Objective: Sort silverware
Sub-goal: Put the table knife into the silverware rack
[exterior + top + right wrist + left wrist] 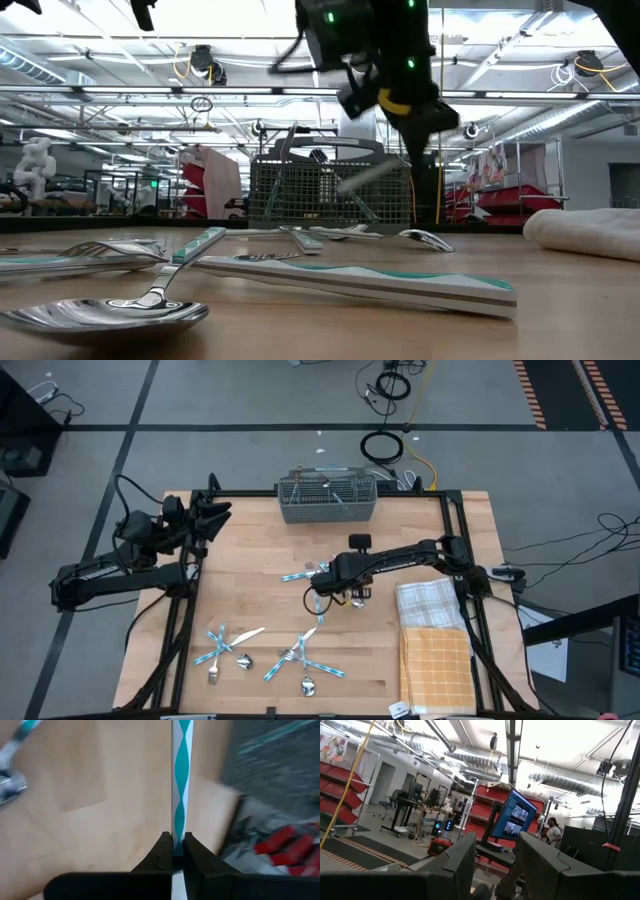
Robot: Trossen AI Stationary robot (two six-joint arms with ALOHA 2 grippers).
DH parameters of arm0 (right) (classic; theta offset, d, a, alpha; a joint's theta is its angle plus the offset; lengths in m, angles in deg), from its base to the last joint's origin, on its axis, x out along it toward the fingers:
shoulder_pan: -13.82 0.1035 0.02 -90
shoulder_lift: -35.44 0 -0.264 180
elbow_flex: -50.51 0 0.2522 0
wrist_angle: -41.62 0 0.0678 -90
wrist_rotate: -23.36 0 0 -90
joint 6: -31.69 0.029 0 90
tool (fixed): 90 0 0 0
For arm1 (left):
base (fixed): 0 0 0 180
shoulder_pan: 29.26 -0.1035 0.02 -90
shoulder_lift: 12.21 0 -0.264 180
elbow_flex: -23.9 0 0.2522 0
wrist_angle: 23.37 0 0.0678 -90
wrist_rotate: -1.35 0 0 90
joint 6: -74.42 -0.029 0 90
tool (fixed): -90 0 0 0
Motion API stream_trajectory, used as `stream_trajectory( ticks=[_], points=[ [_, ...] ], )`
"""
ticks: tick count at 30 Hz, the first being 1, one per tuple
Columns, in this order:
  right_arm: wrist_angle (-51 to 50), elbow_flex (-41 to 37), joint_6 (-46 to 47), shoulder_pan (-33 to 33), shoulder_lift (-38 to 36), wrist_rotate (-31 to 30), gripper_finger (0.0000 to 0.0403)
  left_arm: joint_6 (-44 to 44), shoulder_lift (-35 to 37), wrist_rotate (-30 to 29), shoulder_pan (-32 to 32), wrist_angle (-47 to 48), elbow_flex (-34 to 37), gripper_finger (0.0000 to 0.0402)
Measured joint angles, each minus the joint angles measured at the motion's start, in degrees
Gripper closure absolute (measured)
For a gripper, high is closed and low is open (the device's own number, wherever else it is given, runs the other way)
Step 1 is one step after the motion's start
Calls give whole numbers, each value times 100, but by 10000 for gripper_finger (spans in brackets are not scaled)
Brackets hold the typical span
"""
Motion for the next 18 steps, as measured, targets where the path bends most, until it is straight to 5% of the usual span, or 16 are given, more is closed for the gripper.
stream_trajectory(
  ticks=[8, 13, 18],
  points=[
    [756, 1100, -2207, -516, 15, -2381, 403, 19, 0, 0, 0, -2, 0, 249],
    [2456, 1230, -5464, -1119, 20, -3662, 403, -11, 2, -8, -2, -55, 0, 249],
    [4277, 1230, -8706, -1667, 26, -3760, 403, -6, 12, -22, -1, -346, 0, 249]
  ],
)
